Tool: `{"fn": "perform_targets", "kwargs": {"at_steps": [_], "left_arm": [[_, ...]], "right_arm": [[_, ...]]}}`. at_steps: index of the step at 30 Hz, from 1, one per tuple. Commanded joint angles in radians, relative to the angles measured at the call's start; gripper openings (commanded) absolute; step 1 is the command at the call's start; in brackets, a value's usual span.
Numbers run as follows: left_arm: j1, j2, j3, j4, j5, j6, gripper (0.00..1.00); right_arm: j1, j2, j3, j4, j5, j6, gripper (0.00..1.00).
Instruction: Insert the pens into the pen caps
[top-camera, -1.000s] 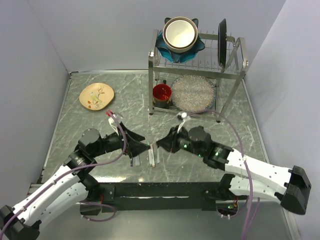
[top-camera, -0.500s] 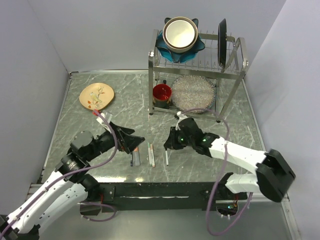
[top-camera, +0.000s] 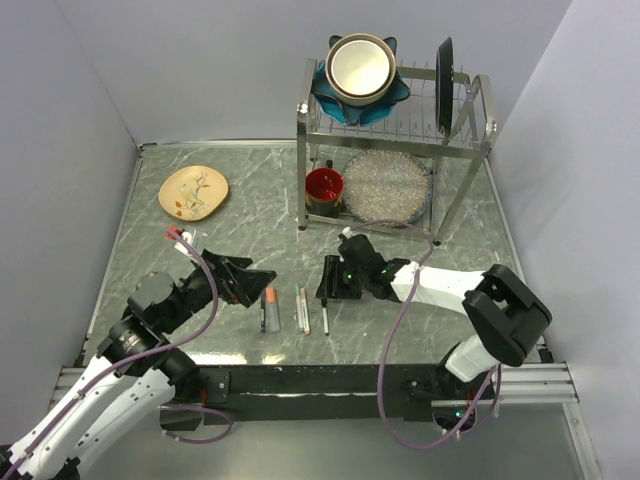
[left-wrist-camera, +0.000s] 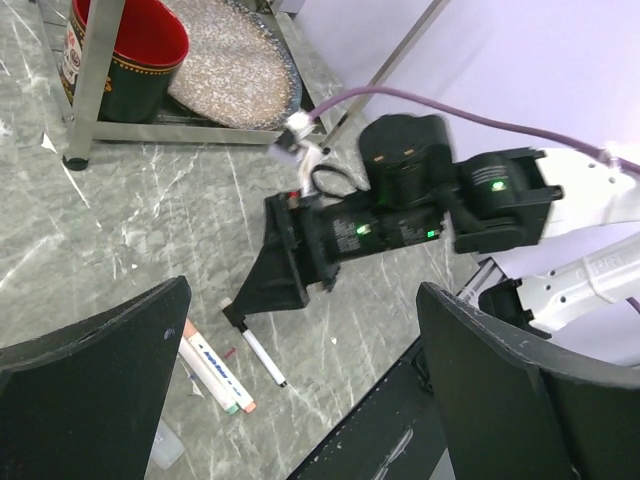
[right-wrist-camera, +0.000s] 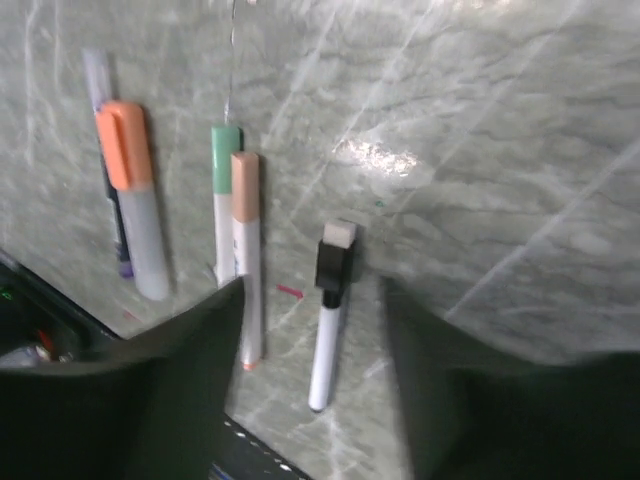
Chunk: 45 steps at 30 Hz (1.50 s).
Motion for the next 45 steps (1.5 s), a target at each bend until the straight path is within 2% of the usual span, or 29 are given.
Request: {"fn": "perform_targets", "kwargs": {"at_steps": [1, 2, 3, 7, 8, 14, 20, 25, 29, 35, 45], "left_arm": [[0.002, -0.016, 0.045, -0.012, -0.006, 0.034, 0.99], [0.001, -0.019, 0.044, -0.012, 0.000, 0.037, 1.00], [0.002, -0.025, 0.037, -0.012, -0.001, 0.034, 0.99], [0.001, -0.046, 0.025, -0.009, 0.011, 0.023, 0.99], [0.001, -0.051, 0.021, -0.009, 0.018, 0.020, 0.99], [-0.002, -0.085, 0.005, -0.038, 0.005, 0.011, 0.99], [-0.002, -0.111, -0.012, -0.027, -0.005, 0.000, 0.99], [-0.002, -0.100, -0.015, -0.025, 0.011, -0.003, 1.00], [-0.002, -0.086, -0.009, -0.032, 0.009, 0.000, 0.99], [-0.002, -0.089, -0.009, -0.033, 0.008, -0.005, 0.99], [-0.002, -0.088, -0.009, -0.036, 0.006, -0.003, 0.99]], "right_arm": [[-0.003, -0.157, 0.010, -0.031, 0.099, -0.015, 0.82], [-0.003, -0.229, 0.005, -0.050, 0.116, -0.023, 0.98], [-0.003, -0.271, -0.006, -0.082, 0.142, -0.032, 1.00], [-0.001, -0.508, -0.044, -0.165, 0.205, -0.115, 1.00], [-0.001, -0.618, -0.052, -0.180, 0.214, -0.127, 1.00], [-0.001, -1.026, -0.112, -0.279, 0.305, -0.164, 1.00], [-0.001, -1.243, -0.150, -0.308, 0.326, -0.137, 1.00], [-0.001, -1.228, -0.110, -0.360, 0.339, -0.132, 1.00], [0.000, -1.149, -0.069, -0.386, 0.330, -0.126, 1.00], [0.000, -1.078, -0.081, -0.348, 0.276, -0.124, 1.00], [0.000, -1.049, -0.072, -0.320, 0.241, -0.135, 1.00]]}}
